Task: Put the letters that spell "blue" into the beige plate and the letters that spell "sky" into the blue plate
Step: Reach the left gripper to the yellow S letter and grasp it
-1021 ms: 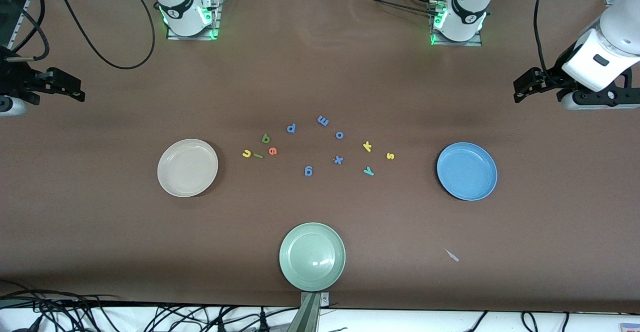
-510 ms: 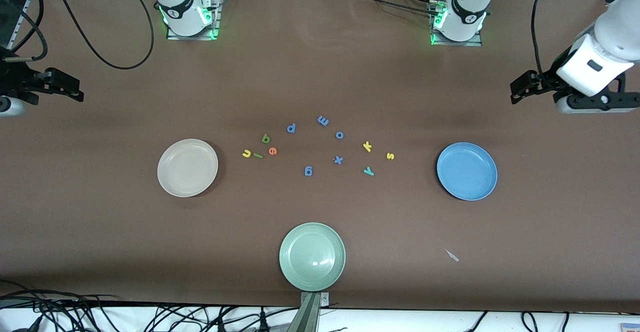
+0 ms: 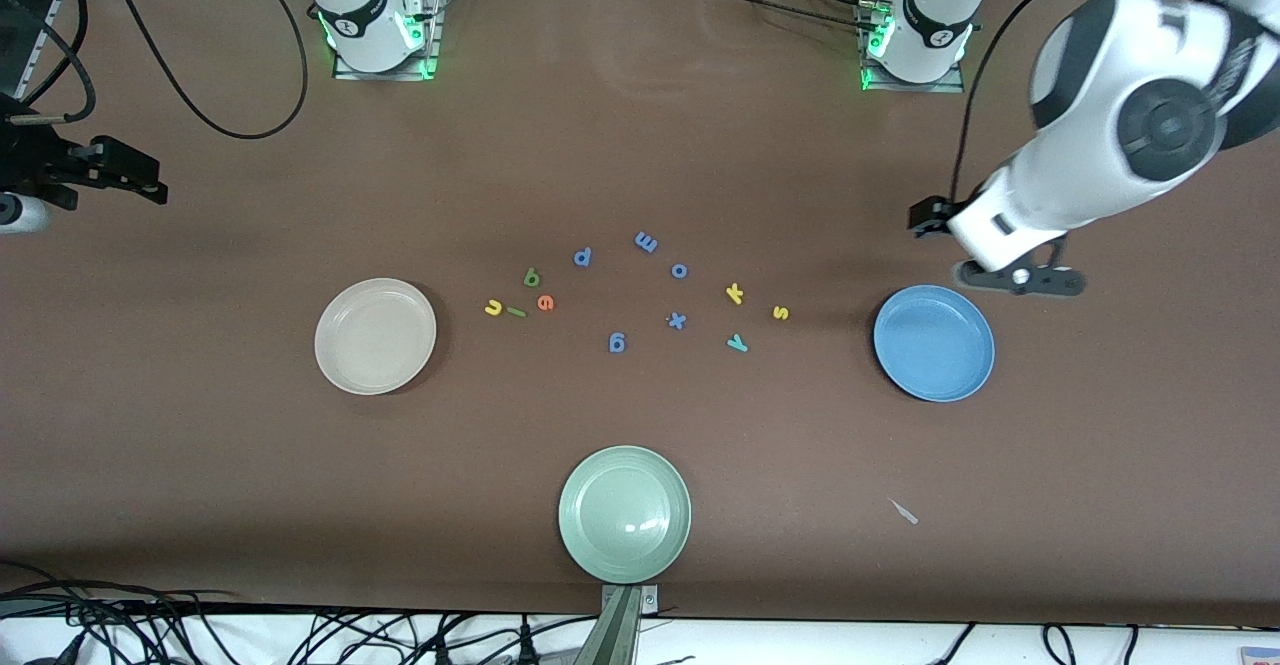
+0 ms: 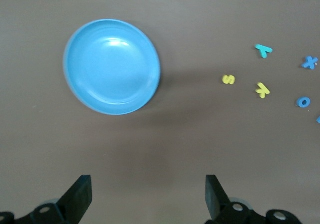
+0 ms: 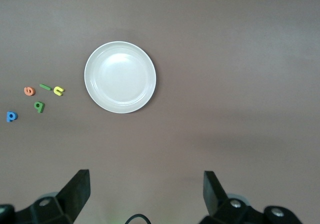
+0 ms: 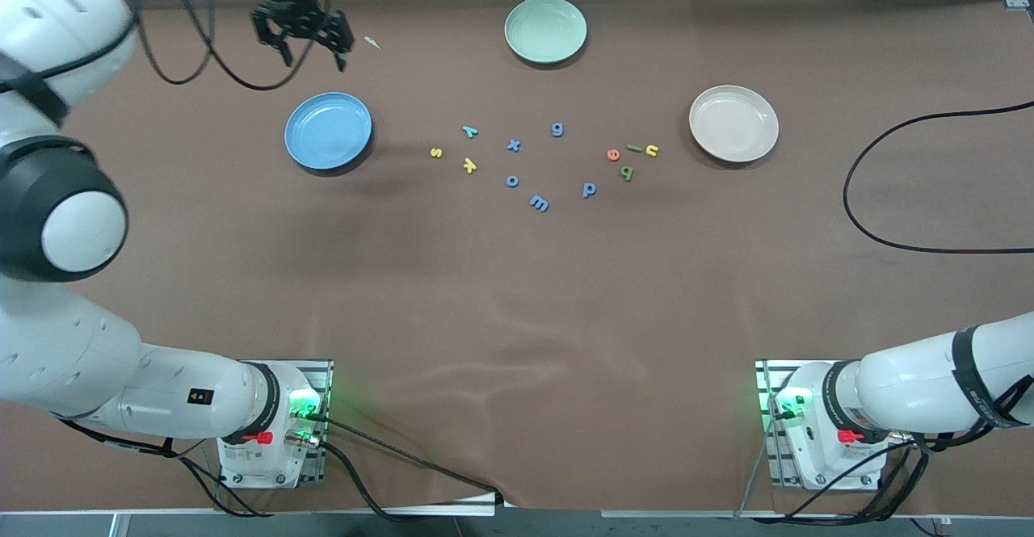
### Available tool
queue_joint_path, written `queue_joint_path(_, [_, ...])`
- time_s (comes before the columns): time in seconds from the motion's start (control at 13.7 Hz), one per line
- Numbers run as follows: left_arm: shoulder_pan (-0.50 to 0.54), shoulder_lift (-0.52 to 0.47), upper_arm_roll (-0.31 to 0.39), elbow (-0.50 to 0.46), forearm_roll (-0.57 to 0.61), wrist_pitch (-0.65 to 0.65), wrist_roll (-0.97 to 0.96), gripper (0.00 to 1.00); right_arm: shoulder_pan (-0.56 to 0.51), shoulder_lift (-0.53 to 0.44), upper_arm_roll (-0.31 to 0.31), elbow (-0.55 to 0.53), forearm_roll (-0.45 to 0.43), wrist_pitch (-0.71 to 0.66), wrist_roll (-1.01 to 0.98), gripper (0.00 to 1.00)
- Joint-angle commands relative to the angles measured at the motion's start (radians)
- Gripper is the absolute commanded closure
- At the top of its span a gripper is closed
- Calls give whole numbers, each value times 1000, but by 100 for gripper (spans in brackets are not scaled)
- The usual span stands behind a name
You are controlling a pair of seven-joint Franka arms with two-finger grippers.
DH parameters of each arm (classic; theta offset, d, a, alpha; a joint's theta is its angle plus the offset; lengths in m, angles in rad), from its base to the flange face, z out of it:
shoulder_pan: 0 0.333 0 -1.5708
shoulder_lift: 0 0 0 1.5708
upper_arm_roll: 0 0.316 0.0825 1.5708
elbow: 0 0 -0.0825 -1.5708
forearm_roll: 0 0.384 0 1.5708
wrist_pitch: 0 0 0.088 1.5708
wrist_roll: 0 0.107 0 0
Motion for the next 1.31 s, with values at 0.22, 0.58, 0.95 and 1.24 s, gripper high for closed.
queue_joint_path(0.22, [-128,178,-1,89,17,130,-321,0,-6,-5,3,-3,0,1,1,0])
queue_joint_path(0.58, [-186,267,-1,77,20,227,-672,0,-13,-2,3,-3,0,10,3,0])
queue_joint_path(0.95, [-198,275,-1,-35,12,399,-1042,0,-58,38,-31,-2,47,59,-6,0])
queue_joint_path(1.24, [-206,269,-1,-221,14,659,-1229,0,-52,41,-26,-8,42,38,-70,0])
